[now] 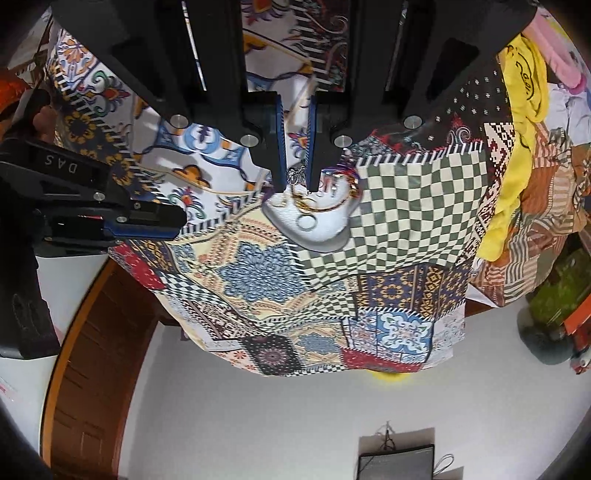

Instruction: Organize jewelry

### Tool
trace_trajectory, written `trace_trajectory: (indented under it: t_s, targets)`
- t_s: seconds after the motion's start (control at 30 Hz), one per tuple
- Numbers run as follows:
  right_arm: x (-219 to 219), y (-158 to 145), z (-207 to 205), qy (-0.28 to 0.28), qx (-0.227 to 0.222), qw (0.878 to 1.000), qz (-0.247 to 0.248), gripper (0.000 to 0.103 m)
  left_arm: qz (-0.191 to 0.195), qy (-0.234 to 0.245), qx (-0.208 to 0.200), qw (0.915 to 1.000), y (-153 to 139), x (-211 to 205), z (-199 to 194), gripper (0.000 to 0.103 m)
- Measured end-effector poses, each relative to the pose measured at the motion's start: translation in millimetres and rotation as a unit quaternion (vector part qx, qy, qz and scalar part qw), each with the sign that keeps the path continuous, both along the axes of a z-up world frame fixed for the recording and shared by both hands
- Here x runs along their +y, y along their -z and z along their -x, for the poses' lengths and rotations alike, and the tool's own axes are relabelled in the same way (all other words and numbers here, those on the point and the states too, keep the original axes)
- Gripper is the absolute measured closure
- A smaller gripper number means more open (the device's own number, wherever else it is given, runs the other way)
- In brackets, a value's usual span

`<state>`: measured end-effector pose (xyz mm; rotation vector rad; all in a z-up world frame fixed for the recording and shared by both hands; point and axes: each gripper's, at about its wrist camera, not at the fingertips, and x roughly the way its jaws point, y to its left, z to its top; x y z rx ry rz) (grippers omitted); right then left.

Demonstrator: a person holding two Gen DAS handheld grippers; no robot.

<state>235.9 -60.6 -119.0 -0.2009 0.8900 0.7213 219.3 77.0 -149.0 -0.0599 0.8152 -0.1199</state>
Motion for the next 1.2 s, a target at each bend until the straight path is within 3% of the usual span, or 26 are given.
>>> trace_trajectory:
  t_s: [0.57,0.83,1.2]
  targets:
    - [50.5,14.8,-38.9,-0.043,0.02,0.999,0.024,0.093,0.03,-0.005,0.014,0.9994,29.9,20.0,-47.4,0.095]
    - [68.8,35.1,-45.6,-0.065,0.026,0.996,0.059,0.093,0.045,-0.001,0.043,0.9981,46.3,27.8,-61.5,0.095]
    - [73.8,45.6,-49.2,-0.068,0.027,0.995,0.072,0.093,0.003,-0.005,0.033,0.9994,43.8,26.0,-51.1,0.092]
